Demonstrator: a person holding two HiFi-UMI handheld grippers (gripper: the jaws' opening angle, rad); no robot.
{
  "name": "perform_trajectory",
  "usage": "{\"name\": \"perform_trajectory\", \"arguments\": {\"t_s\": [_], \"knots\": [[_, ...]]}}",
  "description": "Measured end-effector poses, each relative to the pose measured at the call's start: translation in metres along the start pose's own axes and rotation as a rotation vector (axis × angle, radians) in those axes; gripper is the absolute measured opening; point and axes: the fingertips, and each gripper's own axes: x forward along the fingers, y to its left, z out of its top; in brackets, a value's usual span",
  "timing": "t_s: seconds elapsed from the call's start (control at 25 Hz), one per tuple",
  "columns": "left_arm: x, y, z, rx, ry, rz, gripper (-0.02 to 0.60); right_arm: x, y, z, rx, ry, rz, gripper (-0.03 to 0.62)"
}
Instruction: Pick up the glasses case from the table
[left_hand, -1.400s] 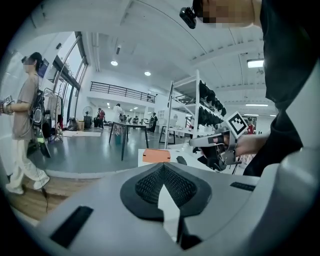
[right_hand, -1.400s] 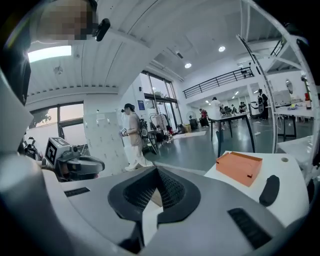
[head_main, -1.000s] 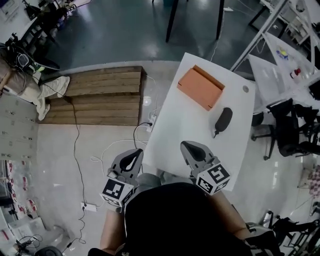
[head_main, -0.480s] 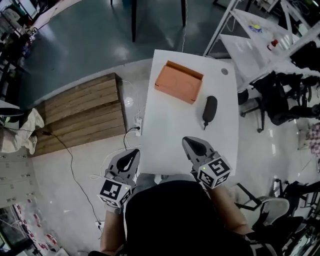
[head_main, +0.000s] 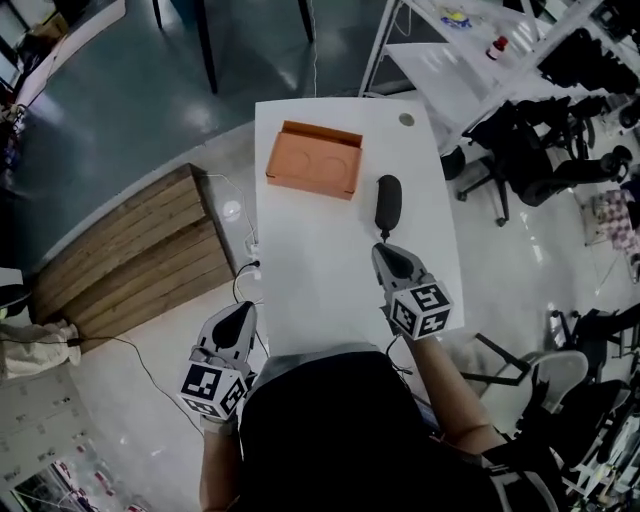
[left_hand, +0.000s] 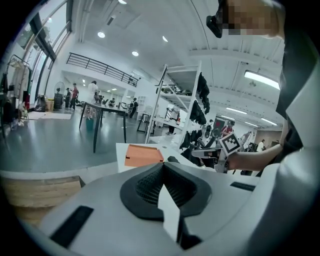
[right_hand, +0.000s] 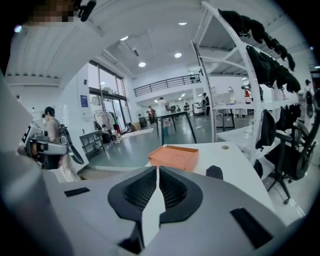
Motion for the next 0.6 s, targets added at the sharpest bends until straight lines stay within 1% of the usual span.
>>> {"name": "perform_trajectory", "arguments": {"t_s": [0.2,0.28,0.32,0.4,0.48,0.56,0.6], "knots": [[0.014,-0.005,0.003,0.014,0.026,-0.002,0.018,0.018,-0.055,-0.014,0.032,0.03,-0.092,0.032],[0.017,-0.007,0.003,0.015,0.035,0.004,0.018,0.027,-0.072,-0.02,0.046,0.044,-0.116,0.052],[0.018,-0.008,0.002,0.013,0.04,0.009,0.018,0.032,-0.081,-0.023,0.056,0.05,-0.127,0.08],[0.021,-0.009,0.0,0.004,0.05,0.019,0.018,0.042,-0.099,-0.03,0.072,0.063,-0.152,0.166],[0.023,-0.012,-0.006,-0.01,0.062,0.034,0.018,0.053,-0.117,-0.039,0.08,0.089,-0.176,0.23],[0.025,-0.014,-0.011,-0.024,0.075,0.053,0.018,0.065,-0.134,-0.051,0.086,0.124,-0.199,0.281],[0.026,-0.014,-0.014,-0.029,0.08,0.063,0.018,0.071,-0.143,-0.056,0.09,0.141,-0.211,0.29]]}}
